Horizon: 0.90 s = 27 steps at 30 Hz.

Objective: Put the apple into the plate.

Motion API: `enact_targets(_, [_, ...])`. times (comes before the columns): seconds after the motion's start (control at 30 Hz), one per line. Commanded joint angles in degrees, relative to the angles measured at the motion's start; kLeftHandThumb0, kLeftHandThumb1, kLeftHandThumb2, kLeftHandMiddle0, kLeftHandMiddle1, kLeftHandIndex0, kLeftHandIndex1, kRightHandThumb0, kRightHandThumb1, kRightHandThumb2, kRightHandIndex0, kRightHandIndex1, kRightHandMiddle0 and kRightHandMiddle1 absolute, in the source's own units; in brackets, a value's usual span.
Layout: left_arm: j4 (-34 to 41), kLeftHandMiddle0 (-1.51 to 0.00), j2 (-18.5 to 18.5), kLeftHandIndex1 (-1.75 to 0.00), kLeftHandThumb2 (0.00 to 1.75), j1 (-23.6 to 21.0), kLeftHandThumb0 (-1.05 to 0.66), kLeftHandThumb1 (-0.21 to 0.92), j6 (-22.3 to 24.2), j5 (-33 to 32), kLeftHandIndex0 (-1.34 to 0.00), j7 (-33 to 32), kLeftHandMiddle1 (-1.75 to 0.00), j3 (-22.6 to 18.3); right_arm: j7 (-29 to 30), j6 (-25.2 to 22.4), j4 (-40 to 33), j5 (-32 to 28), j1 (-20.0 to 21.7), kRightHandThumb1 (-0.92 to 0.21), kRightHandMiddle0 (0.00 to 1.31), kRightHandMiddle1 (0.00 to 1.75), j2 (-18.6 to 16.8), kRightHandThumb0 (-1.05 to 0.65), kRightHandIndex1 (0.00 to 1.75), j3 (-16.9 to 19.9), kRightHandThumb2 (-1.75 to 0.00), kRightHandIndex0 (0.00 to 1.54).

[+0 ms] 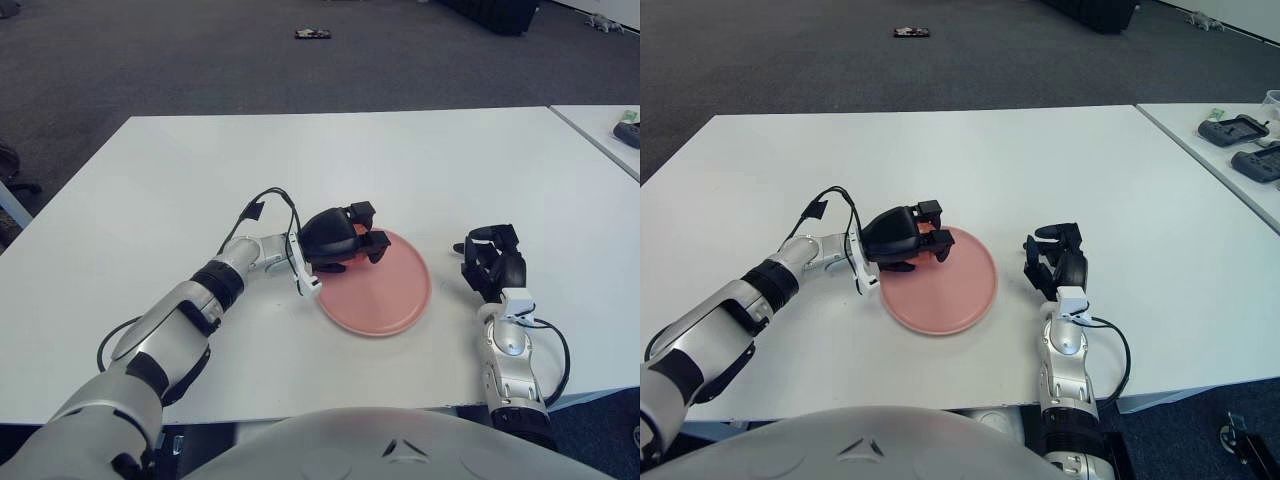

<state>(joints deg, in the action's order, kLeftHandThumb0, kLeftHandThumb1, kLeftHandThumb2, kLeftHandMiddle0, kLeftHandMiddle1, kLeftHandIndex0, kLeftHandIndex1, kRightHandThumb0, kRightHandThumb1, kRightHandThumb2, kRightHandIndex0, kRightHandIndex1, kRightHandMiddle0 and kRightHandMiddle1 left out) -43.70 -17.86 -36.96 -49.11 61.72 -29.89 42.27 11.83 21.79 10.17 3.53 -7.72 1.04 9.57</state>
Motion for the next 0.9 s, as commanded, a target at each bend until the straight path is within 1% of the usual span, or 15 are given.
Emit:
enact_targets(0.0, [-4.2, -0.57, -0.4, -1.56, 1.17, 1.5, -0.03, 0.4, -1.5, 0.0, -0.47, 3.2, -1.75, 2.6, -0.3, 1.2, 0.3, -0.7, 0.4, -0.92, 0.19, 1.75, -0.1, -0.34, 1.18, 0.2, -0.53, 0.51])
enact_targets(0.1, [-4.4, -0.43, -0.6, -1.6, 1.02, 1.1, -0.01, 0.53, -2.9, -2.0, -0.37, 4.4, -1.75, 2.7, -0.3, 1.2, 0.3, -0.5, 0.4, -0.92, 0.19, 1.75, 0.0, -0.34, 1.18, 0.2, -0.53, 0.51])
enact_targets(0.13, [-4.6, -0.36, -0.6, -1.63, 0.93, 1.1, -0.01, 0.61, -3.2, -2.5, -0.32, 4.2, -1.75, 2.7, -0.2, 1.1, 0.3, -0.4, 0.4, -0.92, 0.19, 1.75, 0.0, -0.34, 1.18, 0.2, -0.53, 0.51])
enact_targets(0.17, [-4.8, -0.23, -0.6, -1.67, 0.78, 1.1, -0.13, 0.72, -3.5, -2.9, -0.27, 4.1, -1.61, 2.8, -0.2, 1.1, 0.3, -0.3, 0.5, -0.92, 0.19, 1.75, 0.0, -0.34, 1.18, 0.1, -0.53, 0.51])
enact_targets(0.2, [-4.9, -0.18, -0.6, -1.68, 0.73, 1.1, -0.18, 0.76, -3.7, -3.2, -0.26, 3.9, -1.55, 2.8, -0.1, 1.0, 0.2, -0.2, 0.5, -0.92, 0.19, 1.75, 0.0, -0.34, 1.18, 0.1, -0.53, 0.51])
enact_targets(0.27, [-4.9, -0.07, -0.6, -1.44, 0.76, 1.1, -0.44, 0.73, -4.0, -3.8, -0.1, 4.0, -1.35, 2.8, 0.0, 0.8, 0.2, -0.1, 0.5, -0.92, 0.19, 1.75, 0.0, -0.34, 1.18, 0.1, -0.53, 0.51])
enact_targets(0.3, [-4.9, -0.06, -0.6, -1.36, 0.77, 1.1, -0.49, 0.72, -4.2, -4.2, -0.08, 4.3, -1.27, 2.8, 0.0, 0.7, 0.1, 0.0, 0.5, -0.92, 0.19, 1.75, 0.0, -0.34, 1.18, 0.1, -0.53, 0.51])
enact_targets(0.37, [-5.1, -0.02, -0.6, -1.13, 0.72, 1.1, -0.62, 0.76, -4.4, -4.7, -0.03, 4.6, -1.0, 2.8, 0.1, 0.6, 0.2, 0.1, 0.5, -0.92, 0.19, 1.75, -0.1, -0.34, 1.18, 0.1, -0.53, 0.51])
enact_targets(0.4, [-5.2, -0.02, -0.6, -1.09, 0.72, 1.0, -0.64, 0.77, -4.5, -5.0, -0.03, 5.2, -0.96, 2.9, 0.1, 0.5, 0.2, 0.1, 0.6, -0.92, 0.19, 1.75, -0.1, -0.34, 1.18, 0.1, -0.53, 0.51])
enact_targets(0.43, [-5.2, -0.01, -0.6, -1.01, 0.68, 1.0, -0.67, 0.8, -4.5, -5.3, -0.02, 5.5, -0.84, 2.9, 0.2, 0.5, 0.3, 0.1, 0.6, -0.92, 0.19, 1.75, -0.1, -0.34, 1.18, 0.1, -0.53, 0.51])
enact_targets(0.5, [-5.2, -0.01, -0.6, -0.91, 0.64, 1.0, -0.71, 0.84, -4.5, -6.1, -0.01, 6.9, -0.71, 2.8, 0.2, 0.5, 0.3, 0.2, 0.7, -0.92, 0.19, 1.75, -0.1, -0.34, 1.18, 0.0, -0.53, 0.51])
enact_targets(0.53, [-5.1, 0.0, -0.7, -0.8, 0.63, 1.0, -0.74, 0.87, -4.5, -6.4, 0.0, 7.3, -0.58, 2.8, 0.2, 0.5, 0.3, 0.3, 0.7, -0.92, 0.19, 1.75, -0.1, -0.34, 1.18, 0.0, -0.53, 0.51])
enact_targets(0.63, [-4.7, 0.0, -0.9, -0.6, 0.62, 1.3, -0.78, 0.9, -4.7, -7.8, 0.0, 8.9, -0.34, 2.4, 0.1, 0.6, 0.4, 0.3, 0.7, -0.92, 0.19, 1.75, -0.1, -0.34, 1.19, 0.0, -0.53, 0.52])
enact_targets(0.77, [-4.2, 0.0, -0.9, -0.38, 0.64, 2.0, -0.85, 0.92, -4.6, -10.1, 0.0, 10.9, -0.1, 1.6, 0.2, 0.3, 0.2, 0.3, 0.8, -0.92, 0.19, 1.75, -0.1, -0.34, 1.19, -0.1, -0.53, 0.52])
enact_targets(0.87, [-3.8, 0.0, -0.9, -0.25, 0.65, 2.5, -0.91, 0.92, -4.5, -11.3, 0.0, 12.0, -0.03, 1.0, 0.2, 0.0, 0.0, 0.4, 0.8, -0.92, 0.19, 1.75, -0.1, -0.34, 1.19, -0.1, -0.53, 0.52])
